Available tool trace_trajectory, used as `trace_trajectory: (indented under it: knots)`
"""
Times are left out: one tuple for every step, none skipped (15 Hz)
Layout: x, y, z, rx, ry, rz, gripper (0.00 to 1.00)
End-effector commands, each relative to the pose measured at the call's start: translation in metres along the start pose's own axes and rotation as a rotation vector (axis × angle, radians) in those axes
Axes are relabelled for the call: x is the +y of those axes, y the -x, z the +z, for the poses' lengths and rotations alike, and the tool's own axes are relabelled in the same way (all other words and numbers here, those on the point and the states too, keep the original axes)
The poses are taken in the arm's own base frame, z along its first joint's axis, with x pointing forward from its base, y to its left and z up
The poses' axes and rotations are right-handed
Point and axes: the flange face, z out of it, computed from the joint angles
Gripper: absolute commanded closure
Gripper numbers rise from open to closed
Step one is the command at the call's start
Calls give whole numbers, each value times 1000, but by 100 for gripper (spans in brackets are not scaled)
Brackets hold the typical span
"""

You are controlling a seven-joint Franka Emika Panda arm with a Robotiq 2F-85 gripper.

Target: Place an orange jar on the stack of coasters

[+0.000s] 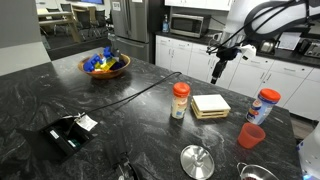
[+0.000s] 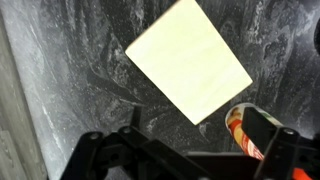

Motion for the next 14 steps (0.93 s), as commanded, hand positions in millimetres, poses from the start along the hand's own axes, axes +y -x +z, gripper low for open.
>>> trace_trajectory:
  knots:
    - [-18, -3, 0, 149, -20, 20, 0]
    - [-23, -6, 3, 188, -21, 26, 0]
    - [-27, -7, 7, 212, -17, 38, 0]
    - [-24, -11, 5, 154, -9, 11, 0]
    - [-27, -11, 8, 173, -7, 18, 0]
    - [-27, -10, 10, 181, -6, 22, 0]
    - [-27, -11, 10, 186, -6, 24, 0]
    - [-27, -11, 9, 189, -6, 24, 0]
    - [-27, -11, 9, 190, -6, 25, 0]
    - [-27, -11, 9, 190, -6, 25, 0]
    - [-27, -11, 9, 190, -6, 25, 0]
    - [-27, -11, 9, 191, -6, 25, 0]
    - [-29, -13, 10, 219, -10, 34, 0]
    - [-31, -15, 10, 237, -18, 41, 0]
